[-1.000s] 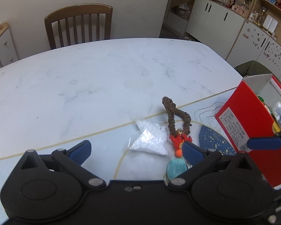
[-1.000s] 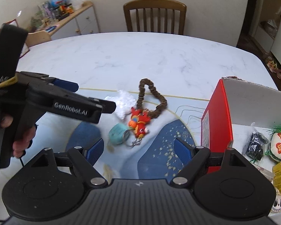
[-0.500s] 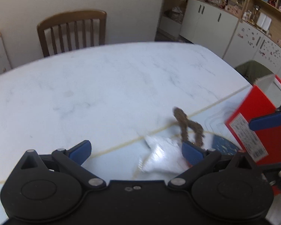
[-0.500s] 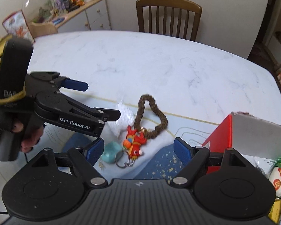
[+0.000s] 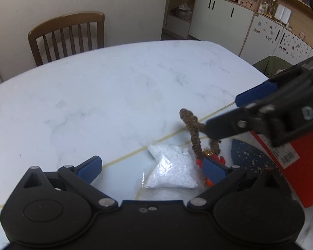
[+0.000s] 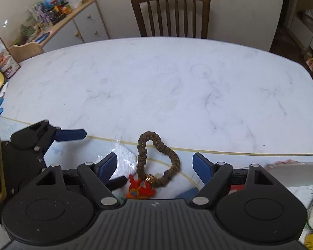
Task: Organize objects
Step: 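Grasp the white bead bag with the left gripper while the right grasps the brown bead bracelet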
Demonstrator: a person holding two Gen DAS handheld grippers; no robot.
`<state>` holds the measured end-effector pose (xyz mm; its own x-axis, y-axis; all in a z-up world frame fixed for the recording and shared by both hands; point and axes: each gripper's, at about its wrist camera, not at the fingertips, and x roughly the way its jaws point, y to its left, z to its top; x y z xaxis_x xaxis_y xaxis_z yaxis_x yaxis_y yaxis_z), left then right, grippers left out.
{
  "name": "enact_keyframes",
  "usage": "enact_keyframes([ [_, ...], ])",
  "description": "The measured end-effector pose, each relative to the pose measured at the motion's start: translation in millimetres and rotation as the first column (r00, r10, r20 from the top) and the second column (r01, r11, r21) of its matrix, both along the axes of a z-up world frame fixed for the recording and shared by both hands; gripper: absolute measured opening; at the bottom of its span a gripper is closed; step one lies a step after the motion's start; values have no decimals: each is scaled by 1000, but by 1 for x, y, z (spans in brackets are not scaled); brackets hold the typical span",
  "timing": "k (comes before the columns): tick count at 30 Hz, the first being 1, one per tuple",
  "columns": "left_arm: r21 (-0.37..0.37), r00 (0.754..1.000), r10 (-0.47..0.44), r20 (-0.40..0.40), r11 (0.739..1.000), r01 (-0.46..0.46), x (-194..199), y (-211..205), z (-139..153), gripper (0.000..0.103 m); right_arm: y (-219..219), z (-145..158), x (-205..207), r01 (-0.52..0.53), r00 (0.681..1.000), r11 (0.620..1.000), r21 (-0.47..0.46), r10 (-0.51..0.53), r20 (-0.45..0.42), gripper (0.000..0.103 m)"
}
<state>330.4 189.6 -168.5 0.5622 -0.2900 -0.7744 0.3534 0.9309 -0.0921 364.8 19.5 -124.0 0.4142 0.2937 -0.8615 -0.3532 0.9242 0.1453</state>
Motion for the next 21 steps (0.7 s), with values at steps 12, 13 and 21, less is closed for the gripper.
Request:
enact_keyframes([
  [12,-58,1000,10,-12,998,-10,1,3,-6,80,18,-31,20,23,997,1000,-8,-24,-77,43],
  [13,-59,1000,7,-10,998,-8,0,3,-5,76,19,-32,21,26,996,1000,-6,-26,-81,38],
  [21,-106,999,-13,-31,994,10,-3,3,-1,46,19,-34,21,52,996,999,2,-52,-78,17],
])
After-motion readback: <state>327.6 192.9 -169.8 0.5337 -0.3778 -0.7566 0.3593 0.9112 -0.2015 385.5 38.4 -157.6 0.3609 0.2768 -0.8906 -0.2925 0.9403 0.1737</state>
